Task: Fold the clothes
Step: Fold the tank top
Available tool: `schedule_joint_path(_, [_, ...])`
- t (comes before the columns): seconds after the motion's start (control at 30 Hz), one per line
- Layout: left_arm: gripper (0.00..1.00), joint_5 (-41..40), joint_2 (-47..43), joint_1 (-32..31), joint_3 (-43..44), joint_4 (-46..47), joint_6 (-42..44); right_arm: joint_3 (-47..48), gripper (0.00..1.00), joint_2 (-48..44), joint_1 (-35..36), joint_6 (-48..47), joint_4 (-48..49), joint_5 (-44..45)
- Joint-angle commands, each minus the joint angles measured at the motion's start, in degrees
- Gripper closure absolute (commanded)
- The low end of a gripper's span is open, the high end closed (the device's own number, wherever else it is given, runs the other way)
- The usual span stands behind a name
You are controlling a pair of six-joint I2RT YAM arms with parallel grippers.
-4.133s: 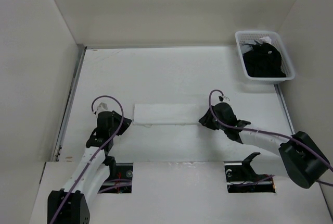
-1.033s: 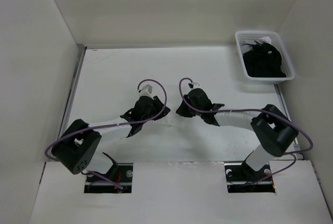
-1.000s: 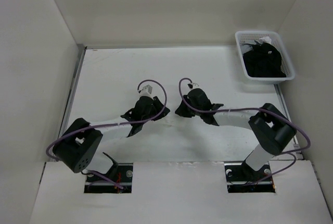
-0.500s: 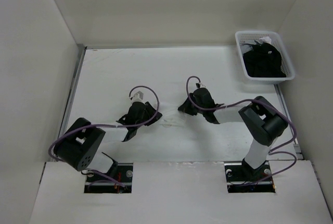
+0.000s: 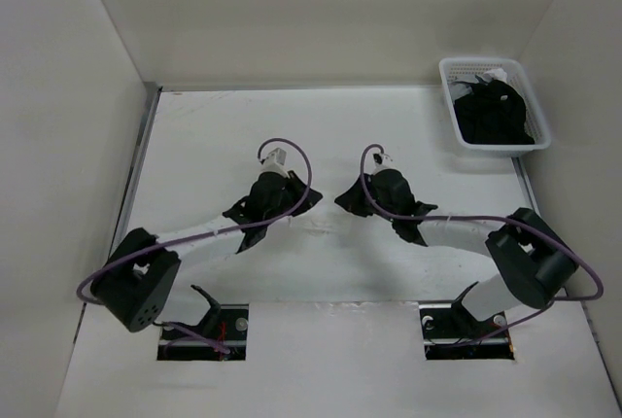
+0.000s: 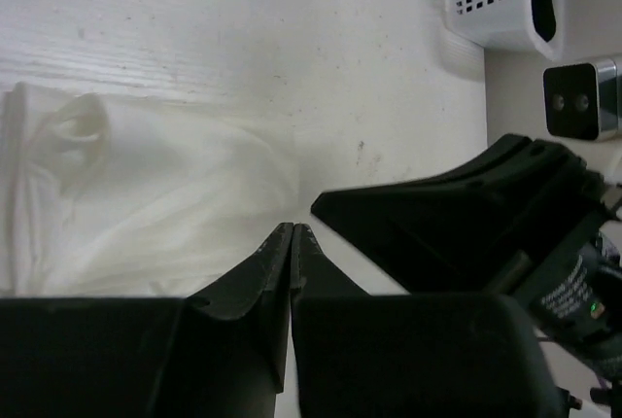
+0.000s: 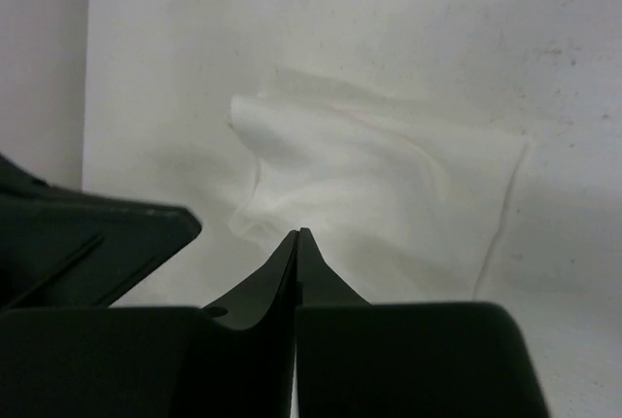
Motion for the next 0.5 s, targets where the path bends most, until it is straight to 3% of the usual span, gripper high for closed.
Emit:
schedule_joint_path(0.0, [1.00,1.98,6.62,0.16,2.88,4.14,-0.32,-2.17,1.00,1.20,1.77,-0.22,2.15,-0.20])
schedule_joint_path(0.27, [1.00,6.55,20.17,7.45,4.46,14.17,-1.64,-4.62,1.00,5.60,3.44,3.04,7.68,-0.20])
schedule_joint_path(0.47, [0.98,7.70,23.70,9.83,3.32,20.77,-4.54,-8.40,1.00,6.48,3.44,3.21,7.78,-0.11])
